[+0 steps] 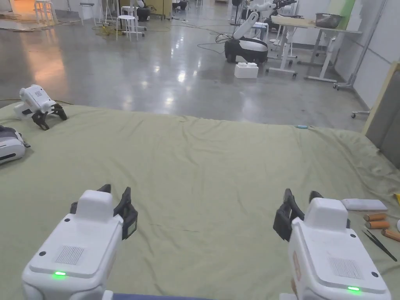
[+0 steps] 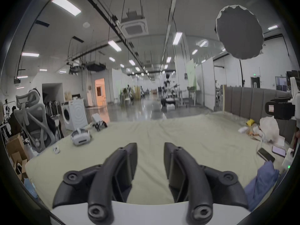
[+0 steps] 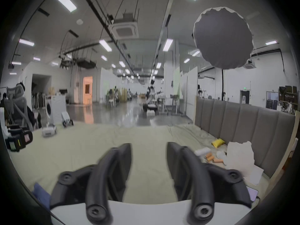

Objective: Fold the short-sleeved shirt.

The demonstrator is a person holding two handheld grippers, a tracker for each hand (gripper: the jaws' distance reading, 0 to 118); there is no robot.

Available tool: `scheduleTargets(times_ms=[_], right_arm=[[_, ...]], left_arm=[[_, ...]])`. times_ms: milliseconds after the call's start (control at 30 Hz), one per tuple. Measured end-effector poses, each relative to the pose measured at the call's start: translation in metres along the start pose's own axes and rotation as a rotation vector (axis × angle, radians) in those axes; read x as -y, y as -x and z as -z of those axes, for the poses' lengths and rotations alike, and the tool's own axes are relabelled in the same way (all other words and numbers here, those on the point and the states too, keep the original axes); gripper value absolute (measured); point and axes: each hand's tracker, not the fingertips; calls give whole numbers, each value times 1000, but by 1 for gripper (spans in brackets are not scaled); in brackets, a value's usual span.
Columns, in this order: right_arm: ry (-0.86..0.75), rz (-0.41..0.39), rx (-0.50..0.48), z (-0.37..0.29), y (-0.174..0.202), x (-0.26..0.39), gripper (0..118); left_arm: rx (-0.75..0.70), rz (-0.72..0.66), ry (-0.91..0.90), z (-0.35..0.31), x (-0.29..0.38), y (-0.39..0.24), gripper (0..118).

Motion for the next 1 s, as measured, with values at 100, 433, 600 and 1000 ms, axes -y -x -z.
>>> scheduleTargets(times_ms=[100, 433, 600, 1000], right_arm=[[-35, 3, -5, 4, 12, -8, 9], [-91, -23, -20, 4, 25, -11, 0], [-56, -25, -54, 4, 27, -8, 0], [70, -47, -111, 11, 38, 21, 0]], left_arm=[[-17, -17, -43, 1, -7, -6, 2], [-9, -65, -5, -2, -9, 7, 0], [87, -133, 189, -6, 12, 73, 0], [350, -466, 791, -6, 125, 205, 85]])
